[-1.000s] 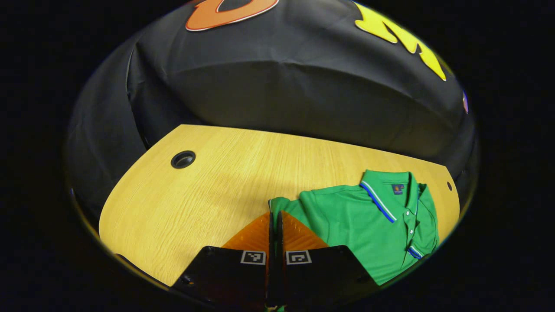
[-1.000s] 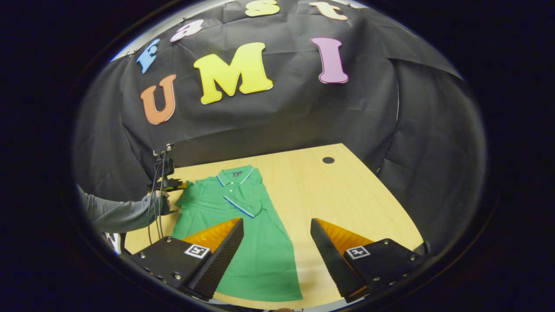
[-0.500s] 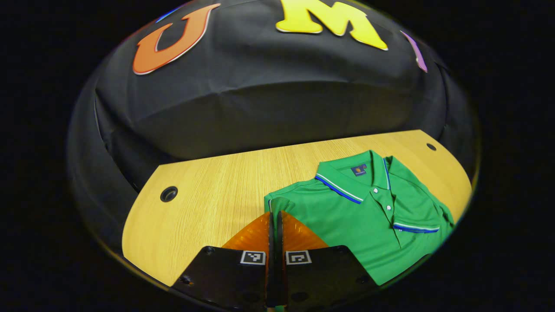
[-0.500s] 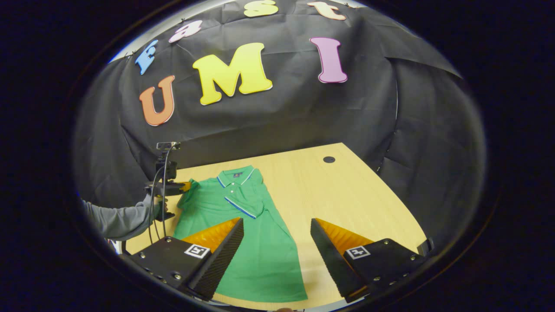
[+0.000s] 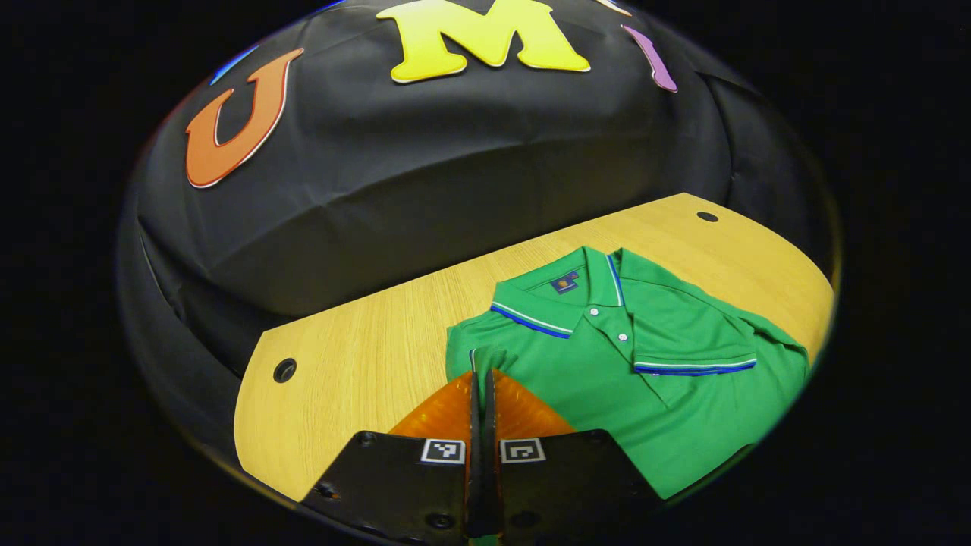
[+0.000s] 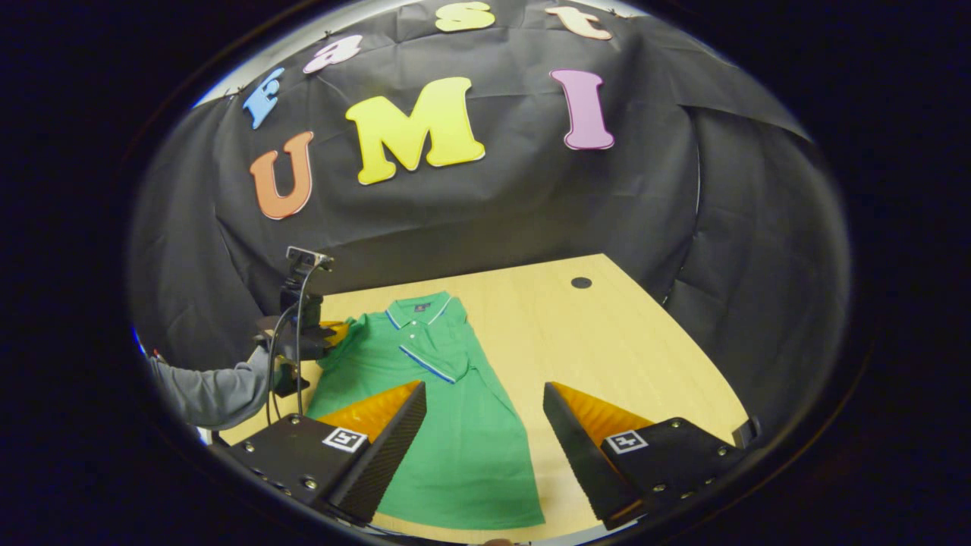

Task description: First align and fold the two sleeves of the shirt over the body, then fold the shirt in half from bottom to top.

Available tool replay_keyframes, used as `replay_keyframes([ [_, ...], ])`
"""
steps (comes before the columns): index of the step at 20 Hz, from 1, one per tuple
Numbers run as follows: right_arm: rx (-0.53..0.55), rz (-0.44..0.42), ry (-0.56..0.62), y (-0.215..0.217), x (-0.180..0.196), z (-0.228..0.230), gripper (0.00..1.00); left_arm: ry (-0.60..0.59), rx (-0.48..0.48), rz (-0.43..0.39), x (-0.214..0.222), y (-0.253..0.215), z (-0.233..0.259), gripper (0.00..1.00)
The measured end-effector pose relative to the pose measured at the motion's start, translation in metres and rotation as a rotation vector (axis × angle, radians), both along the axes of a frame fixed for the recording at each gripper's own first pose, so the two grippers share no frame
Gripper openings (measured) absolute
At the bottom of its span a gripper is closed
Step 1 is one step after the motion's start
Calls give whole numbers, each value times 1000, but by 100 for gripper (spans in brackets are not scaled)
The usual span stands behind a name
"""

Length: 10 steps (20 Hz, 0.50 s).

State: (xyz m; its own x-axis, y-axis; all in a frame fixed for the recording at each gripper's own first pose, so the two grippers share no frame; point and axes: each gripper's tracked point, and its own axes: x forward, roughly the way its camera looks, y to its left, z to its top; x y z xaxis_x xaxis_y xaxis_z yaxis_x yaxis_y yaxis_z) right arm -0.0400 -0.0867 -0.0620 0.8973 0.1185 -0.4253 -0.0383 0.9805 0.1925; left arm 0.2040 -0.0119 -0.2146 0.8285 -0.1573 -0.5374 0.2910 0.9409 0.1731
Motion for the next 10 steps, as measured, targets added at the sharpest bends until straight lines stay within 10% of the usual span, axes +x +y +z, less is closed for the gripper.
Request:
replay_keyframes([
  [10,10,-13,1,-4,-10,-3,98,3,-17,-58,-22,-35,-3,3],
])
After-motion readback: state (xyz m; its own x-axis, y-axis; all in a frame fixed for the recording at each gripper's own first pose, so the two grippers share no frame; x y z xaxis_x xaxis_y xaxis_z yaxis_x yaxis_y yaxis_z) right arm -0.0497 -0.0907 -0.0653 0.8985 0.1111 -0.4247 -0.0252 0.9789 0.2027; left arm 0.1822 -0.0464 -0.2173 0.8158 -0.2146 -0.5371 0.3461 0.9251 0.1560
